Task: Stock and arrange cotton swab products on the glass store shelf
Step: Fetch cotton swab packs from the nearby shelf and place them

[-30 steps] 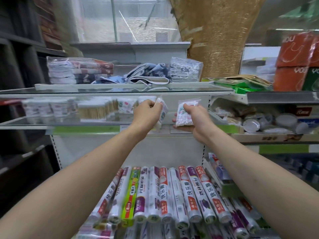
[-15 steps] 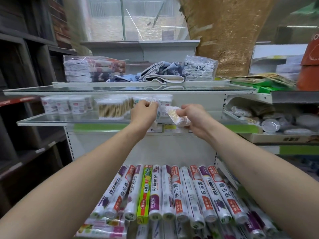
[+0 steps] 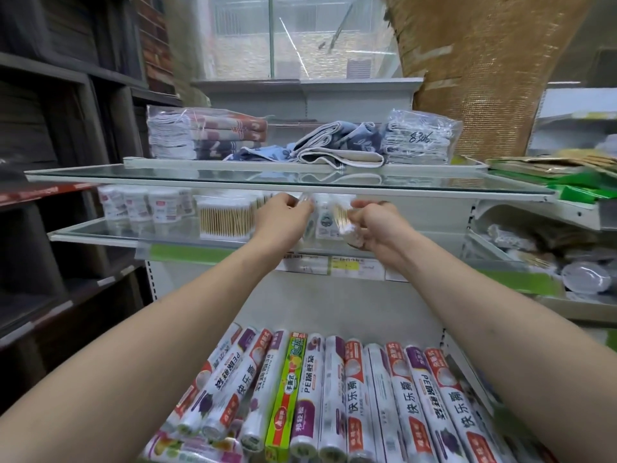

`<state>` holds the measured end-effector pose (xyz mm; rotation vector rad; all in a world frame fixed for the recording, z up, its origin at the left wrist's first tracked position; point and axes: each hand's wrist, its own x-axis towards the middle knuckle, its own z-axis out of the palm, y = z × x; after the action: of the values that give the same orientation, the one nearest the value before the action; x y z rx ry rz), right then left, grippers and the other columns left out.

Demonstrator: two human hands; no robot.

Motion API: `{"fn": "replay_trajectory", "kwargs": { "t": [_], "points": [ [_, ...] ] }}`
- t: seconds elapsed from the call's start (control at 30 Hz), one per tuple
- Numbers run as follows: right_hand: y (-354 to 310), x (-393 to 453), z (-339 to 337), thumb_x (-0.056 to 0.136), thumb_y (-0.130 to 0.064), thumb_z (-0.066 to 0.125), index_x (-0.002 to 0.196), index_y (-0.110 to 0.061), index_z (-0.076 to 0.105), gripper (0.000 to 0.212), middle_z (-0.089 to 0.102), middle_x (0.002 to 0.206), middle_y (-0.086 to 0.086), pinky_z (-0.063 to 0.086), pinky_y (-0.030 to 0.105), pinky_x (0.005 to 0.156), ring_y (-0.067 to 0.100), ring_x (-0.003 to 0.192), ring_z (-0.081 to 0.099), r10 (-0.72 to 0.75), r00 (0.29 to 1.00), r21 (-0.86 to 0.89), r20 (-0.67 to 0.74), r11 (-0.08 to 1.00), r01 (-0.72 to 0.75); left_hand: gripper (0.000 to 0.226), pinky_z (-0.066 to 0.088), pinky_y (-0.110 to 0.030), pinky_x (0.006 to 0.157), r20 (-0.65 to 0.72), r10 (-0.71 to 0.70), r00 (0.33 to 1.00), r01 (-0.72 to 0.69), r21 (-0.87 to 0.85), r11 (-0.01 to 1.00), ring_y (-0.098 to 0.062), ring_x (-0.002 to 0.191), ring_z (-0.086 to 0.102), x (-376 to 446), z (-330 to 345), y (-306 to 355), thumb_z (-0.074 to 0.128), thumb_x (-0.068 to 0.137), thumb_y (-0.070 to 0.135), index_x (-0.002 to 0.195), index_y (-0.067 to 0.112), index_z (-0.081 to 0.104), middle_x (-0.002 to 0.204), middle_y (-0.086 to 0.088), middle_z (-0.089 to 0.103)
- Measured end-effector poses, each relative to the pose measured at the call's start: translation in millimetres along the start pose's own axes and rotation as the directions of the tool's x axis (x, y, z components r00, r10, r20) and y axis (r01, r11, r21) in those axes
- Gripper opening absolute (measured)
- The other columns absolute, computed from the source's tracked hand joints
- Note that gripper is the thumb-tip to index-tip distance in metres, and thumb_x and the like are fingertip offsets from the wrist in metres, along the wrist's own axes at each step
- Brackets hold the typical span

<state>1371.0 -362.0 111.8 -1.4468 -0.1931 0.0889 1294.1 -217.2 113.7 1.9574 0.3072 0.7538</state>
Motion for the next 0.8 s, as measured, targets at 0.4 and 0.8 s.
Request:
{"fn": "replay_trajectory", "kwargs": {
  "t": [0.4, 0.8],
  "points": [
    [2, 5, 2, 0.079, 0.011, 0.071, 0.102, -0.012, 0.048, 0.039, 0.067, 0.102, 0.015, 0.062, 0.045, 0.071, 0.028, 0.084, 0.071, -0.055, 0.998, 0.091, 0.024, 0.994, 0.053, 0.033, 0.058, -0.055, 0.085, 0.026, -0.072, 0.997, 0.073, -0.065, 0.995, -0.033, 0.088, 0.069, 17, -2, -5, 0.060, 0.082, 0.042, 0.091, 0.011, 0.067, 0.090, -0.010, 0.070],
    [9, -5, 14, 0.081, -0.016, 0.072, 0.116, -0.017, 0.055, 0.039, 0.060, 0.099, 0.003, 0.049, 0.034, 0.086, 0.026, 0.099, 0.059, -0.316, 0.937, -0.632, -0.151, 0.760, 0.154, 0.038, 0.059, -0.054, 0.085, 0.119, -0.043, 0.992, 0.056, -0.115, 0.992, -0.032, 0.082, 0.071, 25, -17, -14, 0.059, 0.089, 0.038, 0.103, 0.002, 0.066, 0.089, -0.016, 0.072]
  ]
}}
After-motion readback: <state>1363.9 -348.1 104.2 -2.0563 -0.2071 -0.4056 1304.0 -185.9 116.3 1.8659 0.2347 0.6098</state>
